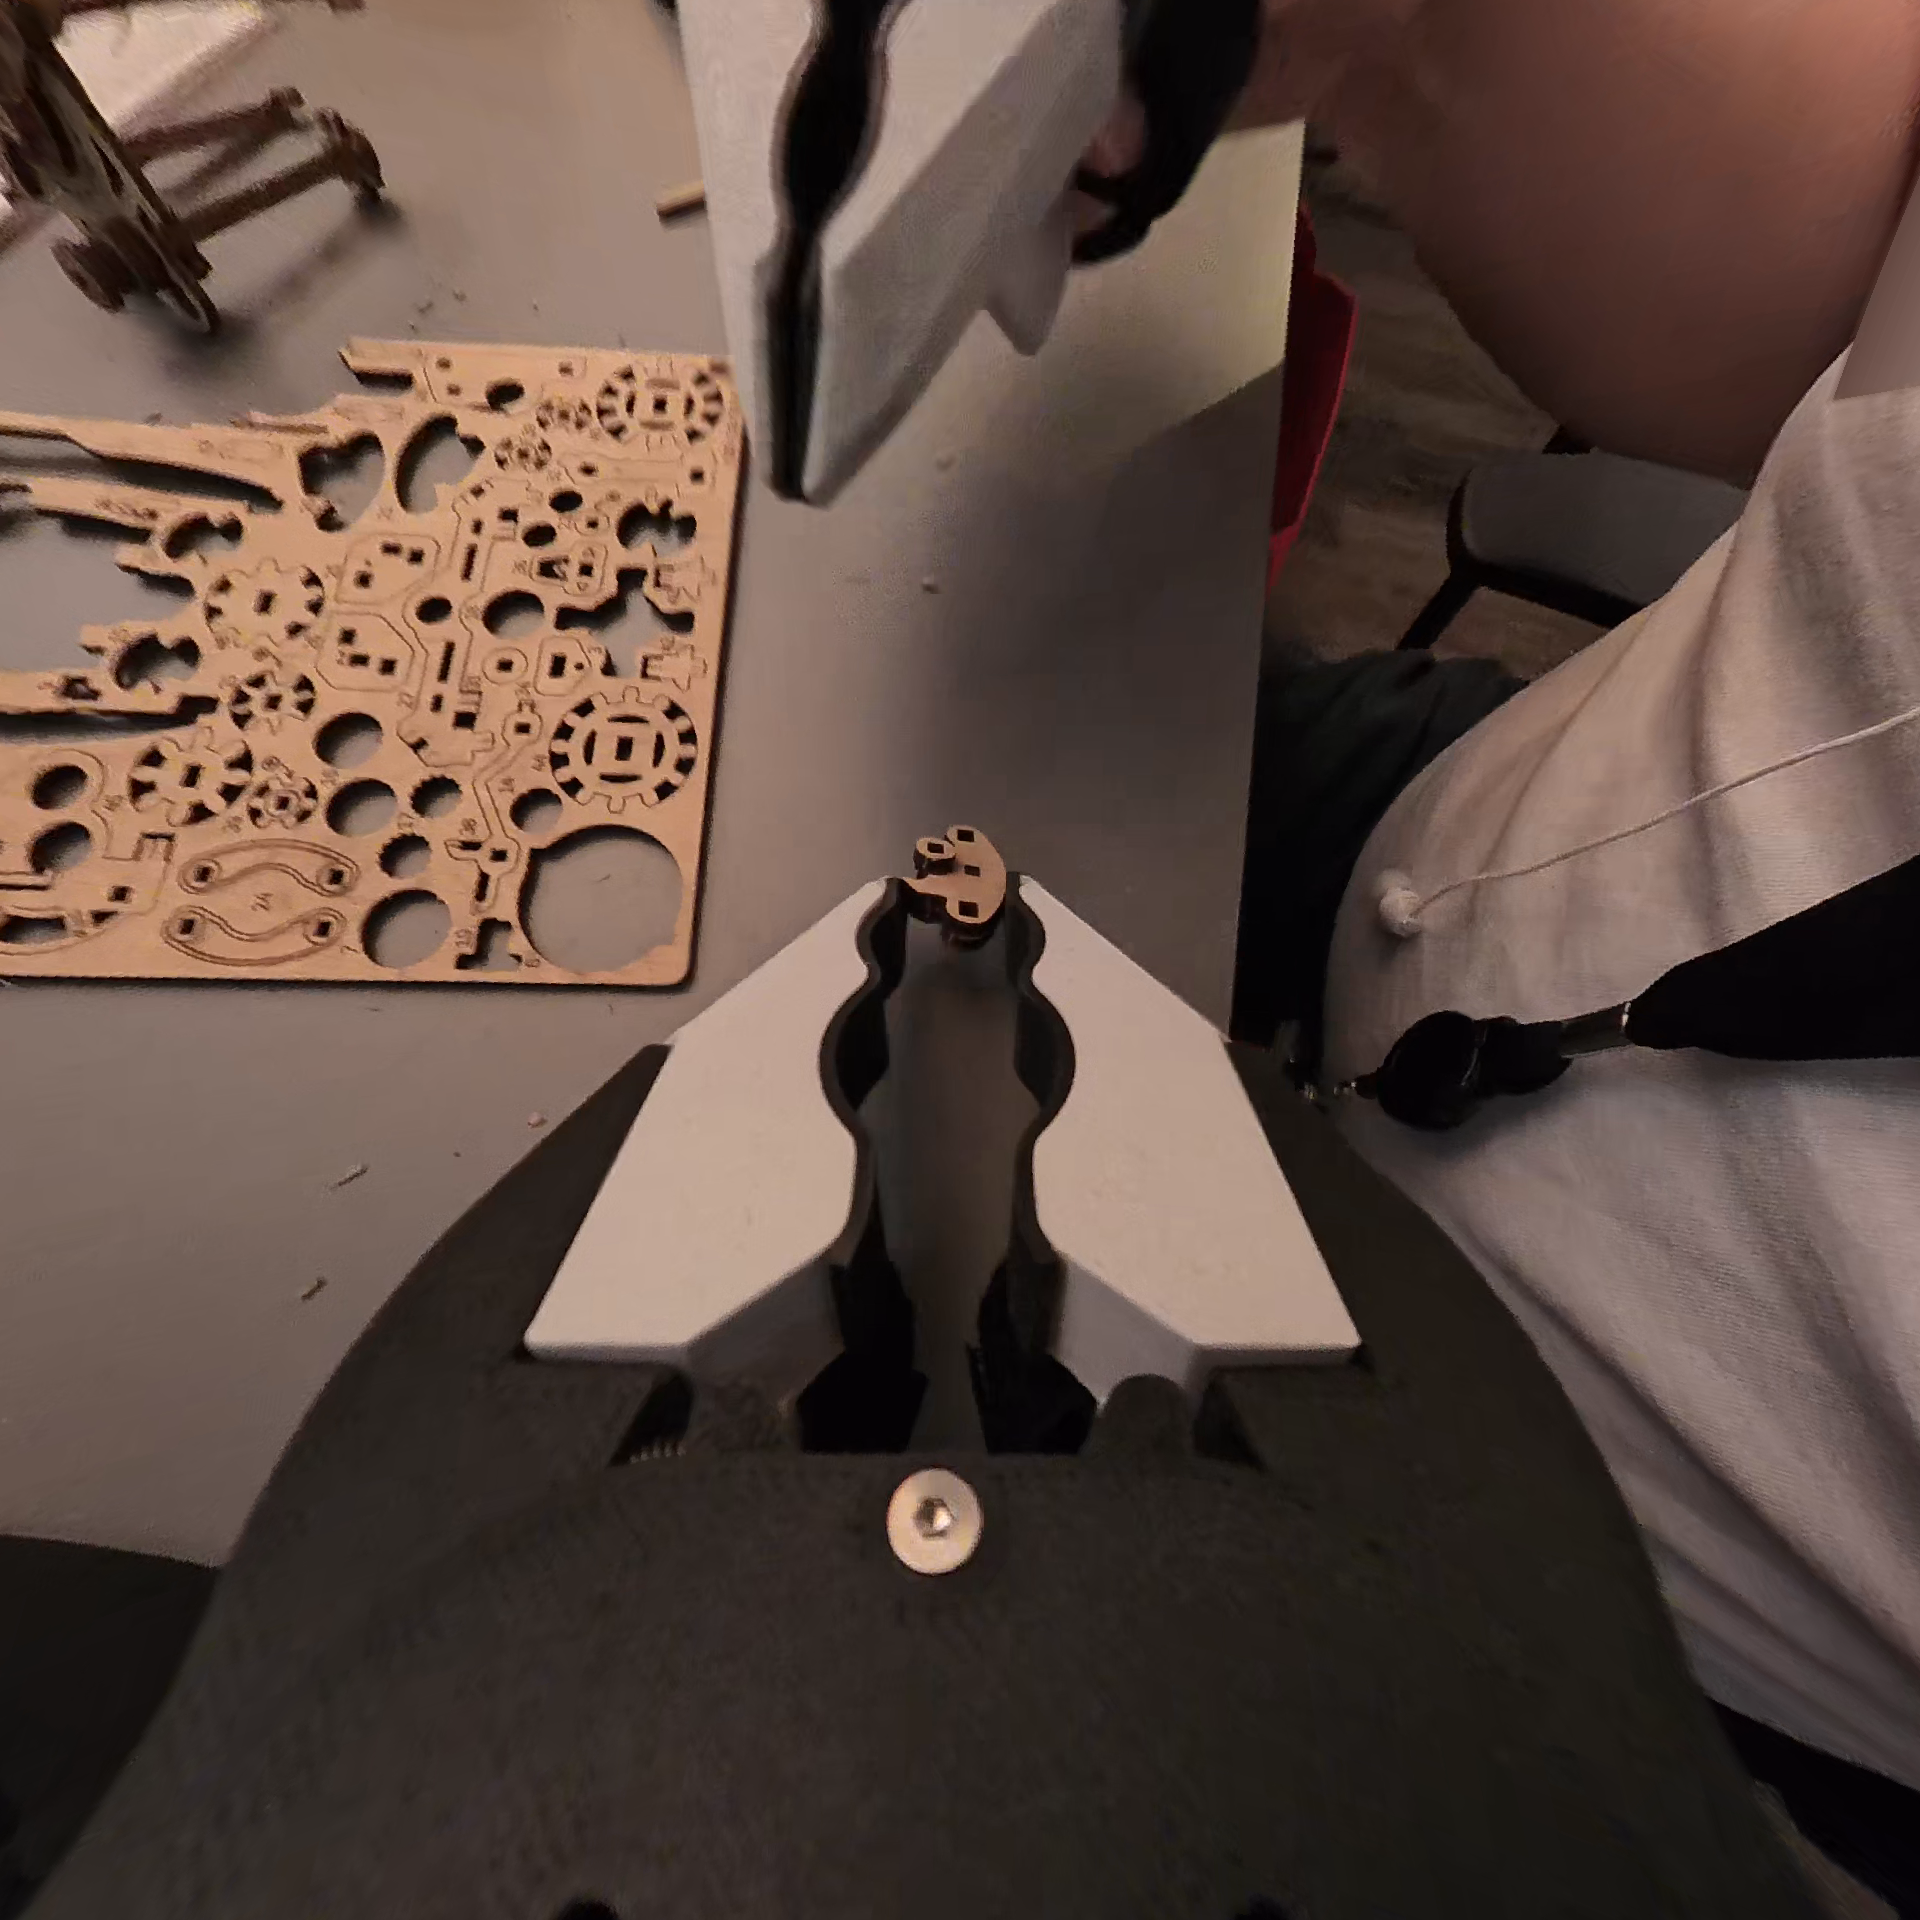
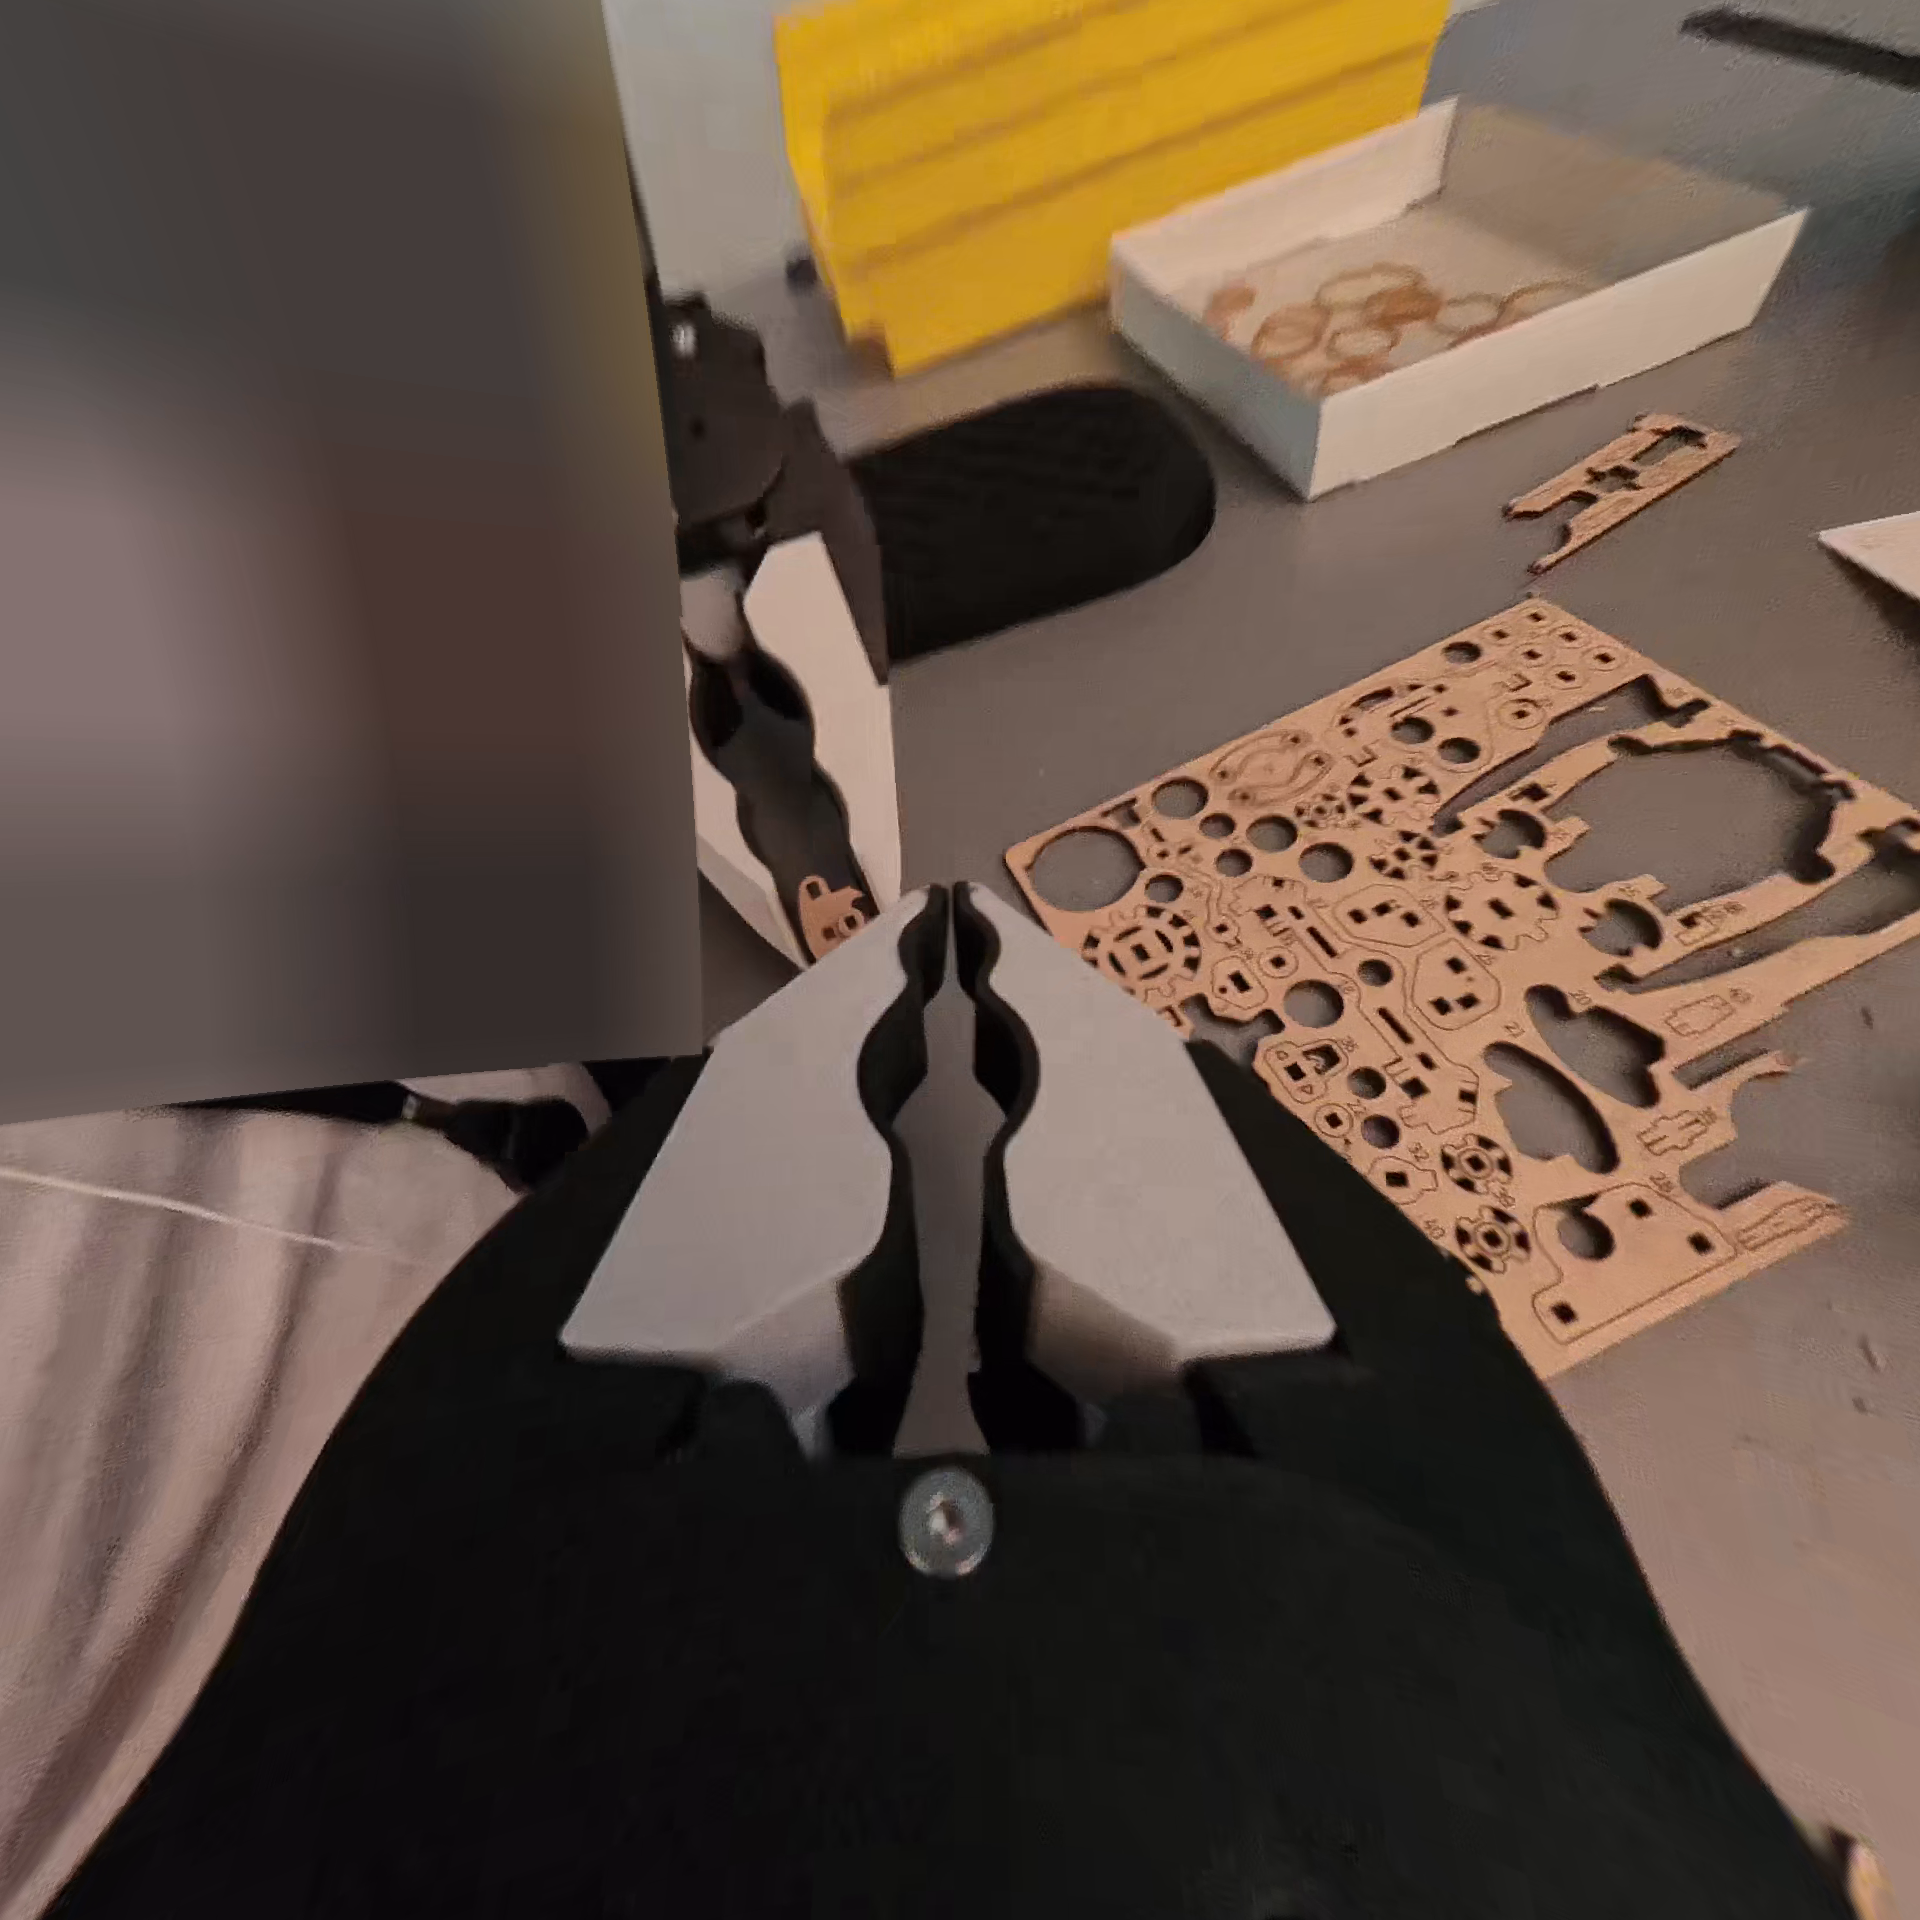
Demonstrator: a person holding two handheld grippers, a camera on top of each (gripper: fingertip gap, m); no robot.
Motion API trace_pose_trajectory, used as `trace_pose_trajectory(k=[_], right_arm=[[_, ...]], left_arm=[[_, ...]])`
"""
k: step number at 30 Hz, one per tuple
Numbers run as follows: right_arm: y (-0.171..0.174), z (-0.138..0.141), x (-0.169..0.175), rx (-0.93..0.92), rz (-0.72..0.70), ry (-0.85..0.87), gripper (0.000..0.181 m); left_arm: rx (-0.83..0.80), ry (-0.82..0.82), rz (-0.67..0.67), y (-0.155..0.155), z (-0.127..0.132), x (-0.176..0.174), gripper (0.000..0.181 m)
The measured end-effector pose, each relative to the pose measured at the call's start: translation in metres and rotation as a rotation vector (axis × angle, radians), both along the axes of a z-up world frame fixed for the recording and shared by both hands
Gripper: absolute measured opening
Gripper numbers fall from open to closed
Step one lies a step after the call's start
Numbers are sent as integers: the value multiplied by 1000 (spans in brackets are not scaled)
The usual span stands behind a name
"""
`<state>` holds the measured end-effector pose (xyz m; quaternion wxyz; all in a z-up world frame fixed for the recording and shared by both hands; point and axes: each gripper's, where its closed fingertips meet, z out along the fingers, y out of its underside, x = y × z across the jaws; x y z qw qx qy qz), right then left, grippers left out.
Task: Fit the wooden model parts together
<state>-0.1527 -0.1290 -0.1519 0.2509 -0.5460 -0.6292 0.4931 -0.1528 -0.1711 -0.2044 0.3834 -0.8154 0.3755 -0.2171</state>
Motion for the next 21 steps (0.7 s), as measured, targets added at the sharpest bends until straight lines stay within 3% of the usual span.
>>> trace_pose_trajectory(k=[3,8,14,21], right_arm=[[6,16,0,-274,13,106,27],[4,25,-4,-587,83,95,44],[-26,14,-4,-723,268,-73,41],[-39,22,1,-820,381,-64,21]], left_arm=[[127,-31,-7,6,21,2,18],[341,26,-22,15,47,3,18],[500,54,-58,17,62,13,17],[594,127,-87,15,64,16,17]])
